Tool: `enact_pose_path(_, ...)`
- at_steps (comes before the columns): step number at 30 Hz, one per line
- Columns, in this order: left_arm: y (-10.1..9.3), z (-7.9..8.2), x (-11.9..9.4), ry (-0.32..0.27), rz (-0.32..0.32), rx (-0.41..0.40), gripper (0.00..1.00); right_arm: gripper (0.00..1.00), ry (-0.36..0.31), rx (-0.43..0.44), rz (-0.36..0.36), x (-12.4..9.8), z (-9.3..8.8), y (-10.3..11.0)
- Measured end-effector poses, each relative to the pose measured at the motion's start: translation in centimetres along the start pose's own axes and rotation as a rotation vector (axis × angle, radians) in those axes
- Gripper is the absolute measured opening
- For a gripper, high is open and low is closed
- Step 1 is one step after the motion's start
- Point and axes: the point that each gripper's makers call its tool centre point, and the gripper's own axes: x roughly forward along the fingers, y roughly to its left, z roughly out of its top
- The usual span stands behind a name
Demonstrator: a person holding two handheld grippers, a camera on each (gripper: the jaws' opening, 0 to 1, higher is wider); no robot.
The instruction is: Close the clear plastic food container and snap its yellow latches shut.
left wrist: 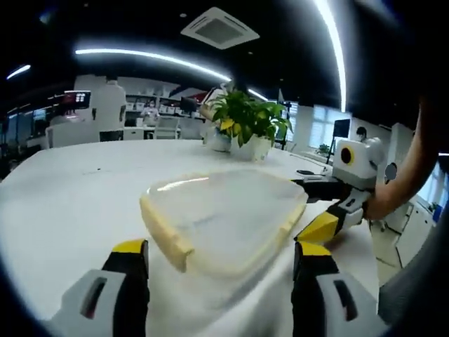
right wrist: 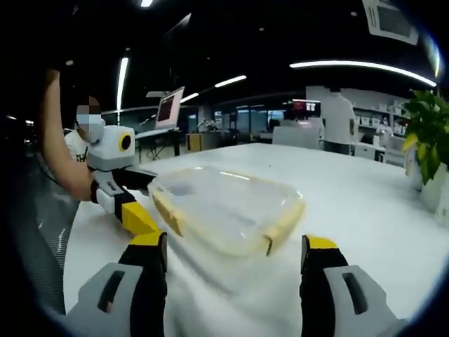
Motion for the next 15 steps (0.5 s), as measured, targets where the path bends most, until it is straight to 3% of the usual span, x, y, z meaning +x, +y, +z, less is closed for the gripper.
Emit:
enact_pose_path(2,0.3,0.3,0.3,-0.019,0.008,0.006,0.86,0.66,0.005,0.015,0.008,0.3,-0.2,0.3)
enact_pose_path(5,0.0,-0.1,0.4,0.006,-0.007,-0.013,0.80,0.63,0.014,0.015,-0.002,0.4,-0.2,0.4)
enact_pose_path(9,0.7,-0.2,0.2,0.019,0.034,0.004,0.73,0.68,-0.010,0.035,0.006,0.5,0.0,0.7)
enact_pose_path(11,0.7,-0.4,0.4,0.018,0.029,-0.001,0.73,0.71,0.017,-0.009,0.003,0.8,-0.3,1.0)
enact_pose_path(15,1.1,-0.4,0.4,0.018,0.037,0.004,0.73,0.66,0.023,0.004,-0.005,0.9,-0.2,0.7)
